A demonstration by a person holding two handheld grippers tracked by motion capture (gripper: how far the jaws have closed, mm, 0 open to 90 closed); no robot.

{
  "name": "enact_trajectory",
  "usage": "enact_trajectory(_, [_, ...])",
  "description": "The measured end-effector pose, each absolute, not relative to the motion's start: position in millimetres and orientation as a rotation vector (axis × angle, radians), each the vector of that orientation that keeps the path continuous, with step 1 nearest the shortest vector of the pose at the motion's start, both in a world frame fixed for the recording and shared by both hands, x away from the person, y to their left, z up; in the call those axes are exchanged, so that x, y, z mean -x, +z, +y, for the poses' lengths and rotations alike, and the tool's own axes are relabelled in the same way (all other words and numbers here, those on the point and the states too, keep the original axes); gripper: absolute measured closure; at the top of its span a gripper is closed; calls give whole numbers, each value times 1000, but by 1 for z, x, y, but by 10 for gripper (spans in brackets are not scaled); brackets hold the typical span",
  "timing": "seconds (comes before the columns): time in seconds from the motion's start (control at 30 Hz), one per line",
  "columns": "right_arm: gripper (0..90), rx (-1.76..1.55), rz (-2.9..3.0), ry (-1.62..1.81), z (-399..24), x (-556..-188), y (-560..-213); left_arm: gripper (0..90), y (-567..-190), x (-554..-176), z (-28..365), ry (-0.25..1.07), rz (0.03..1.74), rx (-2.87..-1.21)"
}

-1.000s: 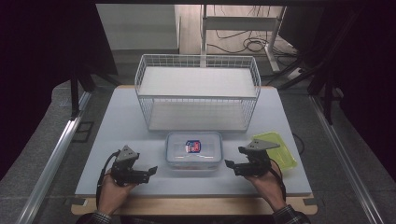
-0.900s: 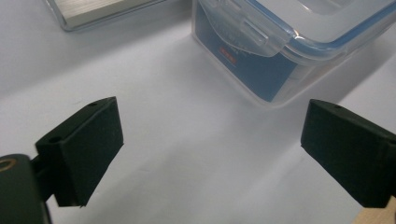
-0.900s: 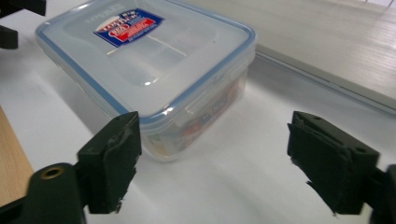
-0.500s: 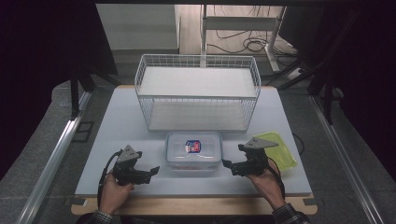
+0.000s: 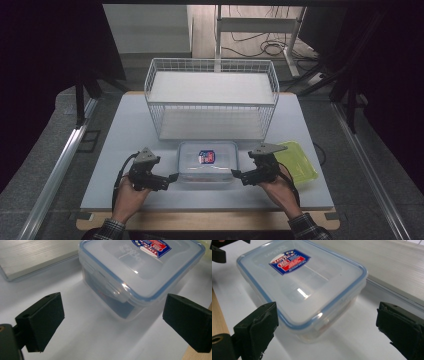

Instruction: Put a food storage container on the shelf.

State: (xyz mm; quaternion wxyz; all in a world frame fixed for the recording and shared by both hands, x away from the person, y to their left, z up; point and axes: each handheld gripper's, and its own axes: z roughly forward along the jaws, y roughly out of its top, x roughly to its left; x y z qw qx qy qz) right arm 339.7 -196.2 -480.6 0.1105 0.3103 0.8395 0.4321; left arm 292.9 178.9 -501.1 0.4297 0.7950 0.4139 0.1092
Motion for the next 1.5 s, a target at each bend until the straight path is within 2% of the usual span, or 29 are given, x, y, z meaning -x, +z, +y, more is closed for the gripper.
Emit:
enact_trajectory(0.3, [48, -981, 2488, 1297, -187, -356, -473, 1, -494, -315, 169, 203, 1014, -2020])
enact_trajectory(0.37, [21, -988, 2498, 1277, -182, -359, -473, 3, -494, -322, 167, 180, 1011, -2017])
enact_trajectory(0.83, [2, -1203, 2691, 1303, -169, -382, -497, 0, -515, -355, 153, -90, 1022, -1956])
enact_trajectory(1.03, [21, -1307, 2736, 1346, -173, -385, -503, 0, -517, -352, 153, -175, 1044, -1965])
enact_trajectory(1.13, [74, -1333, 2747, 1358, -177, -384, -502, 17, -515, -347, 154, -165, 1044, -1969])
enact_trajectory(1.2, [146, -1310, 2743, 1352, -181, -381, -497, 42, -513, -343, 156, -148, 1039, -1974])
enact_trajectory(1.5, [433, -1302, 2698, 1467, -202, -365, -487, 347, -507, -321, 176, -145, 1043, -1861])
